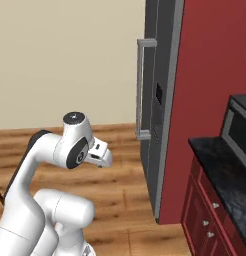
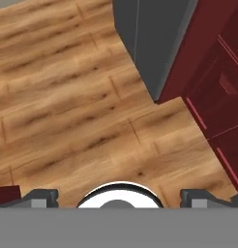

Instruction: Four empty soda cans are scattered around the kitchen. Gather all the cans and cluster them next to the stove for recycling.

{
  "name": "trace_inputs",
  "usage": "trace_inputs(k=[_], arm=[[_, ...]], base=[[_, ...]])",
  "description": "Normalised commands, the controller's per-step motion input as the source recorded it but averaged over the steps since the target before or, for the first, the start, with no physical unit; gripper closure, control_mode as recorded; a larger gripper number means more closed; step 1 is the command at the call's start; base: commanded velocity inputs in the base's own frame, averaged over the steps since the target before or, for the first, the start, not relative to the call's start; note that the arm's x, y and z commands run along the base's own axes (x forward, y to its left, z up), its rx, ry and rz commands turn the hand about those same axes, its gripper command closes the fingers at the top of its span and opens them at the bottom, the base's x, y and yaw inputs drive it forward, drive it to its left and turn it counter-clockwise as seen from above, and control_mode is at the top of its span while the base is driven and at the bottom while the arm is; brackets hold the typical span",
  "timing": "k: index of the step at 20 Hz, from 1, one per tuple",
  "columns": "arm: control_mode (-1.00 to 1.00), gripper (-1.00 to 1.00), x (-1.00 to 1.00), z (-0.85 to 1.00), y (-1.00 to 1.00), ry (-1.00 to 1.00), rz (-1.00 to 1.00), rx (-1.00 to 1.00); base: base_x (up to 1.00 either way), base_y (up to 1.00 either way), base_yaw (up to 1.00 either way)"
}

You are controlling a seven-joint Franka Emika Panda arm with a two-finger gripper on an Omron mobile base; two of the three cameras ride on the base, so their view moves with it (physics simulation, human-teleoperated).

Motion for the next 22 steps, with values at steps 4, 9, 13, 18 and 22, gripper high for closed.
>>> trace_inputs(k=[4,9,13,18,22], arm=[[1.0,-1.0,0.0,0.0,0.0,0.0,0.0,0.0],[1.0,-1.0,0.0,0.0,0.0,0.0,0.0,0.0],[1.0,-1.0,0.0,0.0,0.0,0.0,0.0,0.0],[1.0,-1.0,0.0,0.0,0.0,0.0,0.0,0.0],[1.0,-1.0,0.0,0.0,0.0,0.0,0.0,0.0]], base=[[0.23,0.08,0.36],[0.48,0.01,0.31],[0.55,0.02,0.32],[0.41,0.07,0.33],[0.24,0.09,0.37]])
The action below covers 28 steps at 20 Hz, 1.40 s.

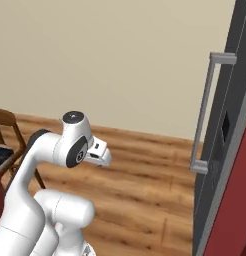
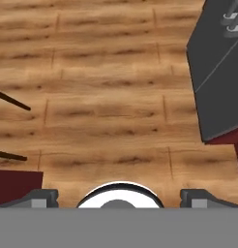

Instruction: Four empty soda cans are scattered around the kitchen. Gather all the cans and cluster them next to the stove for recycling.

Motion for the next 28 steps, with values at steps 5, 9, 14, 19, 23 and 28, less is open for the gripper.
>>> trace_inputs(k=[5,9,14,19,23,28], arm=[[1.0,-1.0,0.0,0.0,0.0,0.0,0.0,0.0],[1.0,-1.0,0.0,0.0,0.0,0.0,0.0,0.0],[1.0,-1.0,0.0,0.0,0.0,0.0,0.0,0.0],[1.0,-1.0,0.0,0.0,0.0,0.0,0.0,0.0],[1.0,-1.0,0.0,0.0,0.0,0.0,0.0,0.0],[1.0,-1.0,0.0,0.0,0.0,0.0,0.0,0.0]], base=[[0.25,0.11,0.38],[0.35,0.16,0.36],[0.3,0.2,0.33],[0.32,0.23,0.34],[0.27,0.22,0.3],[0.23,0.2,0.29]])
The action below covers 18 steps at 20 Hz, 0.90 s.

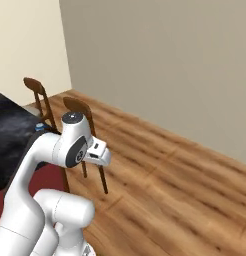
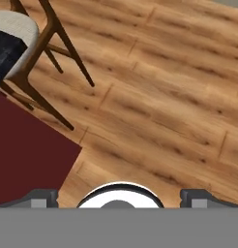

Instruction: Four empty soda cans are scattered around the kitchen. Gather all the cans and cluster them next to the stove for recycling.

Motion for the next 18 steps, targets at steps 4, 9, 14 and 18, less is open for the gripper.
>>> trace_inputs(k=[4,9,14,18], arm=[[1.0,-1.0,0.0,0.0,0.0,0.0,0.0,0.0],[1.0,-1.0,0.0,0.0,0.0,0.0,0.0,0.0],[1.0,-1.0,0.0,0.0,0.0,0.0,0.0,0.0],[1.0,-1.0,0.0,0.0,0.0,0.0,0.0,0.0]], base=[[0.29,0.17,0.26],[0.33,0.17,0.26],[0.42,0.13,0.26],[0.45,0.11,0.24]])
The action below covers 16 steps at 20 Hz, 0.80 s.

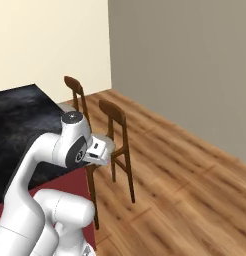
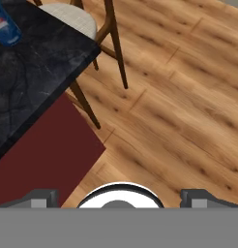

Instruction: Four empty soda cans are scattered around the kitchen. Gather all the cans and cluster them next to the stove for recycling.

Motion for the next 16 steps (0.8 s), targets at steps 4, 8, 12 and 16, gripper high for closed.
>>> trace_inputs(k=[4,8,12,16], arm=[[1.0,-1.0,0.0,0.0,0.0,0.0,0.0,0.0],[1.0,-1.0,0.0,0.0,0.0,0.0,0.0,0.0],[1.0,-1.0,0.0,0.0,0.0,0.0,0.0,0.0],[1.0,-1.0,0.0,0.0,0.0,0.0,0.0,0.0]], base=[[0.42,0.01,0.25],[0.33,0.0,0.28],[0.48,-0.06,0.3],[0.53,-0.16,0.29]])
